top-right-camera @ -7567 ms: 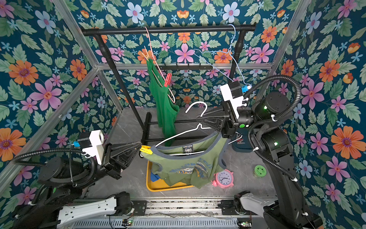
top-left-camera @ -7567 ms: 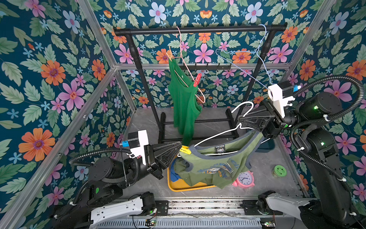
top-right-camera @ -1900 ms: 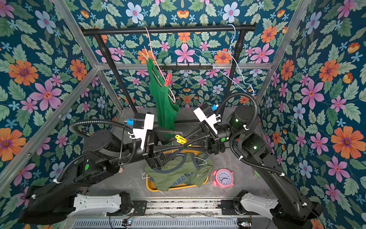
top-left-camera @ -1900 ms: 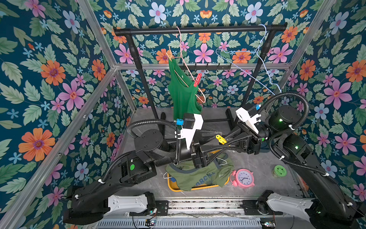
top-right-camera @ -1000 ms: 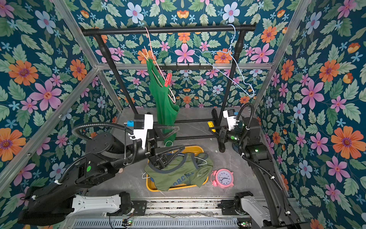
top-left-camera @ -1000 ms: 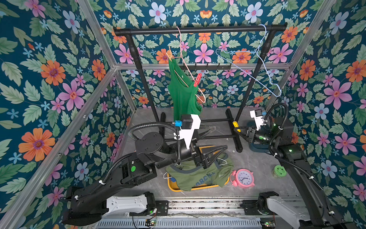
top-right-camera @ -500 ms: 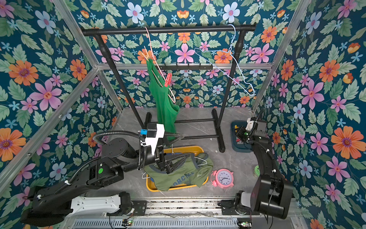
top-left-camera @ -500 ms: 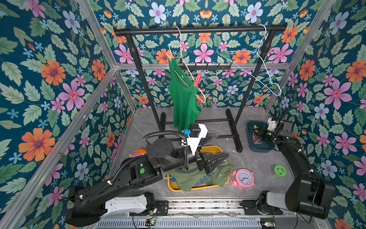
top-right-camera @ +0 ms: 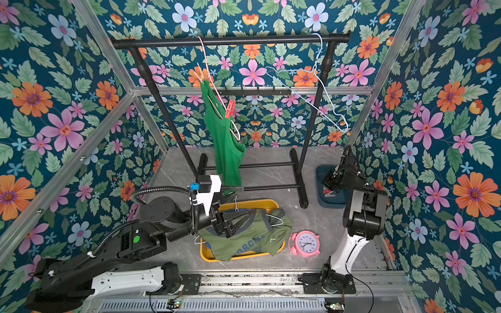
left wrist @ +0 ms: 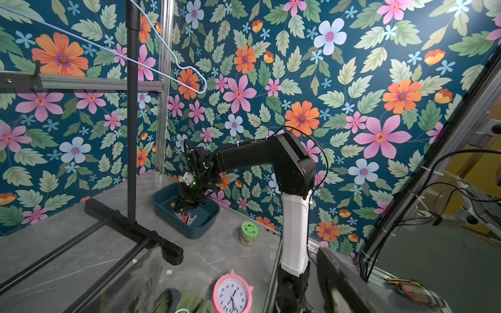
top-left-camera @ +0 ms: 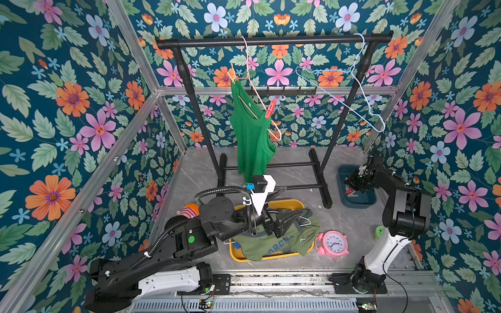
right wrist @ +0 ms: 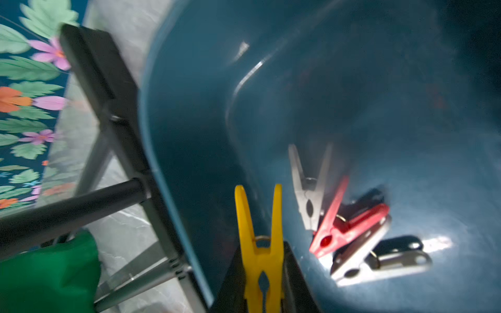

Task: Remove the clothespins securing tank tops to the hanger
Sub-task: Place the clothespin in the storage box, then pick up the hanger from the basket.

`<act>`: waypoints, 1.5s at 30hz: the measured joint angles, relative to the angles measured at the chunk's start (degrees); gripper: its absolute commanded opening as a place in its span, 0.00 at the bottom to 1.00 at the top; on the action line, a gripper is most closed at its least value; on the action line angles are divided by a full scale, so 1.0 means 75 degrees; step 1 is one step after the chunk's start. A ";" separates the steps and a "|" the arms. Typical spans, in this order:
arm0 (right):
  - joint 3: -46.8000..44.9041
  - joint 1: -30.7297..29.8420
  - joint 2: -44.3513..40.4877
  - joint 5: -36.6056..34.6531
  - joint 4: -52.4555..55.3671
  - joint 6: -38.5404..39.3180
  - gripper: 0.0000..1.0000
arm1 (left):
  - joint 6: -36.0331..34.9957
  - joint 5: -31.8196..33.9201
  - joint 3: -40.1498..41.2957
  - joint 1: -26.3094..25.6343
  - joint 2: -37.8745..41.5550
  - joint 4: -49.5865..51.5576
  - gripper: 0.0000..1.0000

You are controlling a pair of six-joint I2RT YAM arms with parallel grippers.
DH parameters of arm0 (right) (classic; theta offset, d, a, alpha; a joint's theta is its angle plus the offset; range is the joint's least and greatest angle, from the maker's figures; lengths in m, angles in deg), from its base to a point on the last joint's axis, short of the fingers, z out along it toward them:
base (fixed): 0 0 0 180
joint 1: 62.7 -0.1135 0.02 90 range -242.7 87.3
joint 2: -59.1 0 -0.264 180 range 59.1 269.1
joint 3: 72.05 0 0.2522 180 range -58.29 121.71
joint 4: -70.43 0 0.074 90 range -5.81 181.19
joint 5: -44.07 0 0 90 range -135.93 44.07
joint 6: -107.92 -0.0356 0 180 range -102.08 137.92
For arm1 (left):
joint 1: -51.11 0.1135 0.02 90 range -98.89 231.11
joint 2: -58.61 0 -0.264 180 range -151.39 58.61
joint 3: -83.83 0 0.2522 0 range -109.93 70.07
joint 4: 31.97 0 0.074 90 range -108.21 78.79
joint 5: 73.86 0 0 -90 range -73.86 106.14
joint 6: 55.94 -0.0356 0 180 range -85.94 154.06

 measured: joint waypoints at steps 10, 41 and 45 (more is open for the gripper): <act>0.0187 0.0009 0.0420 -0.0207 0.0487 0.0259 0.21 | -0.0006 0.0146 -0.0073 0.0000 -0.0143 0.0108 0.91; -0.0775 -0.4744 -0.4185 0.0469 0.0988 0.1093 0.31 | 0.0026 0.0854 -0.1064 0.0000 0.0035 0.1241 0.92; -0.0108 -0.5861 -0.3147 0.1186 0.0976 0.1448 0.30 | 0.0169 0.1125 -0.0924 0.0000 0.0379 0.1183 0.92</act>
